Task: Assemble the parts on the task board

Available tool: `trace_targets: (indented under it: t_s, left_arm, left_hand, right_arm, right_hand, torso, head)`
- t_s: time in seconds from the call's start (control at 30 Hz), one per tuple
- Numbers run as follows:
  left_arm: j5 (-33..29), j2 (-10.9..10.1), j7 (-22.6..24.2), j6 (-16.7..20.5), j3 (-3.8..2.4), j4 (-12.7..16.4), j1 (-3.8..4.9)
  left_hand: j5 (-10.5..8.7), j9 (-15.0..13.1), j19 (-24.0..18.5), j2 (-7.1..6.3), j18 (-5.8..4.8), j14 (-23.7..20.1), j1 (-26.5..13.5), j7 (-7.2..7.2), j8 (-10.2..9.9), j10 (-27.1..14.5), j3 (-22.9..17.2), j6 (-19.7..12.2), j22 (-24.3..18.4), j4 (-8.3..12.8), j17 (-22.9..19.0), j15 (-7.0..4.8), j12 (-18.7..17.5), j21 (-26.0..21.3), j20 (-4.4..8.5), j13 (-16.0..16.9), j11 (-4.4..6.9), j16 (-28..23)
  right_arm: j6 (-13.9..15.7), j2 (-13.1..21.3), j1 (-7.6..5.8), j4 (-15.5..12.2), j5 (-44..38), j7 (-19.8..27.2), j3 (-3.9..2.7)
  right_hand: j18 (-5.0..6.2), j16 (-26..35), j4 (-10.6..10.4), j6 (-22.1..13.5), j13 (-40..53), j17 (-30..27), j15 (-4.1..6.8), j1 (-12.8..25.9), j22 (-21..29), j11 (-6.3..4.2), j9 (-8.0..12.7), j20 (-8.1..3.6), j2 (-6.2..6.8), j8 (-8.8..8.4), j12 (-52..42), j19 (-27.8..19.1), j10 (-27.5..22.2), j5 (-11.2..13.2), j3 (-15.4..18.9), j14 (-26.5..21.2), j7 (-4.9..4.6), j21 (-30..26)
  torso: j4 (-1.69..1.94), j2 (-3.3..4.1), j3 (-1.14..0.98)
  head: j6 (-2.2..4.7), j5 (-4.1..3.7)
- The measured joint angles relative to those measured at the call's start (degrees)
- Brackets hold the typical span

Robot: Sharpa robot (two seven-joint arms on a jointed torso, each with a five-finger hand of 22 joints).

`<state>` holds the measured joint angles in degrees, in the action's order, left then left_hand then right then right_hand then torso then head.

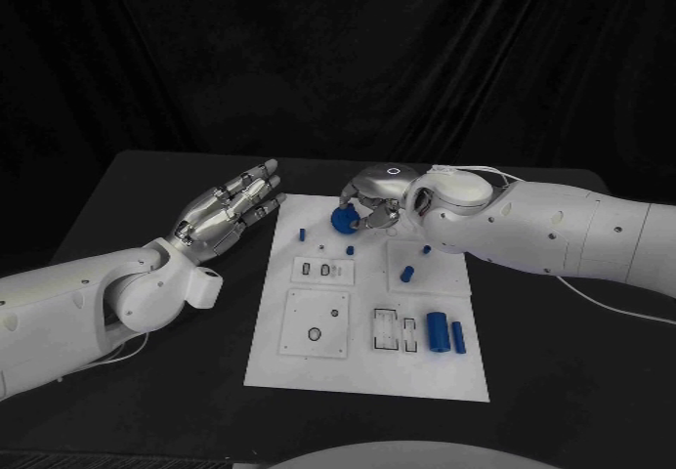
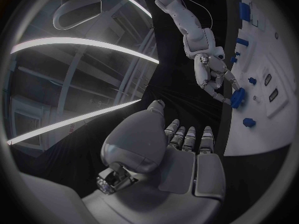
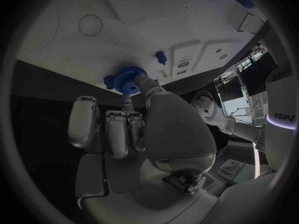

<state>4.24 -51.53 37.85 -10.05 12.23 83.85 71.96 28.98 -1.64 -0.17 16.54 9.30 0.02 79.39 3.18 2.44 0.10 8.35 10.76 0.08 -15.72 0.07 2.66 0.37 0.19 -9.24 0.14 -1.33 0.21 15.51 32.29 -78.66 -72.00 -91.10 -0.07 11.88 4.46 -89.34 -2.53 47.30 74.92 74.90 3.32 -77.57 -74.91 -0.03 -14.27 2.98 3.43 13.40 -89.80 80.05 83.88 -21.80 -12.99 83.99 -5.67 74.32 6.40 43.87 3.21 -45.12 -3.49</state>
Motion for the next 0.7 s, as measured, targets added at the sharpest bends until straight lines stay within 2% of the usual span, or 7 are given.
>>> trace_targets:
  t_s: [0.13,0.2,0.27,0.4,0.47,0.6,0.7]
  left_arm:
    - [0.00,0.08,-0.04,-0.18,0.00,-0.07,-0.01]
    - [0.00,0.11,-0.06,-0.27,0.00,-0.11,-0.02]
    - [0.00,0.14,-0.08,-0.35,0.00,-0.14,-0.04]
    - [0.00,0.15,-0.11,-0.45,0.00,-0.20,-0.05]
    - [0.00,0.16,-0.11,-0.50,0.00,-0.24,-0.05]
    - [0.00,0.17,-0.13,-0.54,0.00,-0.27,-0.06]
    - [0.00,0.17,-0.14,-0.58,0.00,-0.27,-0.07]
  left_hand:
    - [0.00,0.00,0.00,0.00,0.00,0.00,0.00,0.00,0.00,0.00,0.00,0.00,0.00,0.00,0.00,0.00,0.00,0.00,0.00,0.00,0.00,0.00]
    - [0.00,0.00,0.00,0.23,0.00,0.00,0.23,0.00,0.00,0.00,-0.34,0.00,0.00,0.02,0.01,0.00,0.00,0.00,0.00,0.00,0.00,0.00]
    - [0.00,0.00,0.00,0.23,0.00,0.00,0.23,0.00,0.00,0.00,-0.34,0.00,0.00,0.01,0.01,0.00,0.00,0.00,0.00,0.00,0.00,0.00]
    - [-0.01,0.00,0.00,0.23,0.00,0.00,0.23,0.00,0.00,0.00,-0.33,0.00,0.01,0.01,0.02,0.00,0.00,0.00,0.00,0.00,0.00,0.00]
    - [-0.01,0.00,0.00,0.23,0.00,0.00,0.23,0.00,0.00,0.00,-0.33,0.00,0.00,0.01,0.02,0.00,0.00,0.00,0.00,0.00,0.00,0.00]
    - [-0.01,0.00,0.00,0.23,0.00,0.00,0.23,0.00,0.00,0.00,-0.33,0.00,0.01,0.00,0.02,0.00,0.00,0.00,0.00,0.00,0.00,0.00]
    - [-0.01,0.00,0.00,0.23,0.00,0.00,0.23,0.00,0.00,0.00,-0.33,0.00,0.01,0.00,0.02,0.00,0.00,0.00,0.00,0.00,0.00,0.00]
  right_arm:
    - [-0.28,-0.11,0.13,-0.01,0.01,0.00,0.01]
    - [-0.39,-0.13,0.15,-0.02,0.01,0.00,0.02]
    - [-0.48,-0.14,0.17,-0.04,0.01,0.01,0.02]
    - [-0.60,-0.15,0.19,-0.06,0.02,0.03,0.02]
    - [-0.64,-0.15,0.20,-0.07,0.02,0.03,0.02]
    - [-0.67,-0.14,0.21,-0.08,0.02,0.03,0.02]
    - [-0.65,0.14,0.21,-0.25,0.03,0.03,0.01]
  right_hand:
    - [0.00,0.00,0.01,-1.44,0.00,0.05,0.00,0.15,0.00,0.00,0.06,0.14,0.15,-1.67,0.00,-0.14,0.00,-0.39,-0.33,0.00,0.17,0.00]
    - [0.00,0.00,0.15,-4.04,0.00,0.05,0.00,0.55,0.00,0.00,1.24,0.21,0.35,-3.60,0.00,-0.21,0.00,0.51,-0.65,0.00,0.49,-0.45]
    - [0.00,0.33,0.15,-5.14,0.00,0.04,0.00,0.78,0.00,0.00,2.06,0.21,0.55,-4.73,0.00,-0.21,0.00,1.51,-0.65,0.00,0.79,-0.46]
    - [0.00,0.34,0.15,-5.17,0.00,0.04,0.00,0.78,-0.02,0.00,2.62,0.21,0.55,-5.10,0.00,-0.21,0.00,2.57,-0.65,0.00,0.82,-0.46]
    - [0.00,0.34,0.15,-5.83,0.00,0.04,0.00,1.00,-0.04,0.00,3.05,0.21,0.78,-5.90,0.00,-0.21,0.00,3.01,-0.65,0.00,1.10,-0.90]
    - [0.00,0.34,0.15,-6.15,0.00,0.04,0.00,1.22,-0.04,-0.22,3.41,0.00,0.56,-6.21,0.00,-0.41,0.22,3.04,-0.64,0.00,1.19,-0.96]
    - [0.00,0.45,0.31,-8.42,0.00,0.04,0.00,1.22,-0.04,-0.22,4.20,0.00,0.56,-7.12,0.00,-0.41,0.22,3.04,-0.80,0.00,1.42,-1.05]
  torso:
    - [0.01,-0.01,0.00]
    - [0.01,-0.01,-0.01]
    - [0.00,-0.01,-0.02]
    - [-0.01,-0.01,-0.03]
    - [-0.01,-0.01,-0.03]
    - [-0.02,-0.01,-0.03]
    - [-0.02,-0.01,-0.03]
  head:
    - [-0.04,-0.05]
    - [-0.06,-0.06]
    - [-0.07,-0.06]
    - [-0.07,-0.03]
    - [-0.07,0.00]
    - [-0.06,0.04]
    - [-0.06,0.04]
